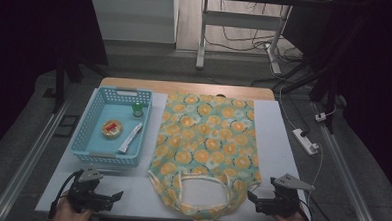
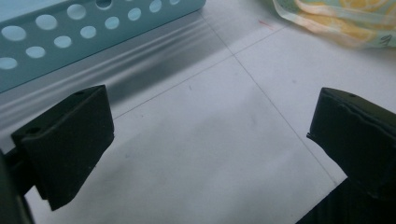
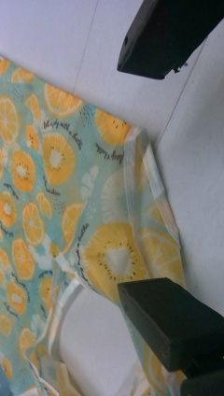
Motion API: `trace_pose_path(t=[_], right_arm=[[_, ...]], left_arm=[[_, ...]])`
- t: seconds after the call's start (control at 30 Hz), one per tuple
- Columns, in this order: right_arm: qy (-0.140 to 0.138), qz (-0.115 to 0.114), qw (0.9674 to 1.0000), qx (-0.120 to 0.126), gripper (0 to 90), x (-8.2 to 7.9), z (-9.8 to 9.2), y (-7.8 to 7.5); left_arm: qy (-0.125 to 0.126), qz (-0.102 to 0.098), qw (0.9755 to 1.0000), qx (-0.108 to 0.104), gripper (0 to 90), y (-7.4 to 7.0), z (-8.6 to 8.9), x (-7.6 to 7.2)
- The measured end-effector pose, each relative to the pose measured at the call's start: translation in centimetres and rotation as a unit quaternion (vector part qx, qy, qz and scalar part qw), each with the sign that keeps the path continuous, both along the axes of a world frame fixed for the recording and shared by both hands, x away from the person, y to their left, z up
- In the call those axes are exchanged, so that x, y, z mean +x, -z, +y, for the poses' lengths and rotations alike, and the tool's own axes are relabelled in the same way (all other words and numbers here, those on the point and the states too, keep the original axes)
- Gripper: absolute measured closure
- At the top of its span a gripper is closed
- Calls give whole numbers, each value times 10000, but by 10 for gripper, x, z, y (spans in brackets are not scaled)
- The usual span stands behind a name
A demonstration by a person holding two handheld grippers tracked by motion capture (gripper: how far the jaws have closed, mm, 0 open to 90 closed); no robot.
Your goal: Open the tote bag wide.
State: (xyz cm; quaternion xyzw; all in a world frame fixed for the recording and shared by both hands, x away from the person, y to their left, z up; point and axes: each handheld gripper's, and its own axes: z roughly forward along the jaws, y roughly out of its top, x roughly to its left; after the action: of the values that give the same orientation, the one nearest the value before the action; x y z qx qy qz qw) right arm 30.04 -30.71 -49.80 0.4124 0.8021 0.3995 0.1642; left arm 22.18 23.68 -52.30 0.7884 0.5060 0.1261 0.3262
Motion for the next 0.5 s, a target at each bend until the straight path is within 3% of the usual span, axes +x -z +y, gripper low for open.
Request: trace_pose_path(t=[0.17,0.5], right_arm=[[-139,-16,9998,-104,0,-1,2,0],[-275,71,9996,-96,0,0,3,1]], left_arm=[[-22,12,9999,-144,0,0,3,0],[137,34,9999,11,0,0,-2,2]])
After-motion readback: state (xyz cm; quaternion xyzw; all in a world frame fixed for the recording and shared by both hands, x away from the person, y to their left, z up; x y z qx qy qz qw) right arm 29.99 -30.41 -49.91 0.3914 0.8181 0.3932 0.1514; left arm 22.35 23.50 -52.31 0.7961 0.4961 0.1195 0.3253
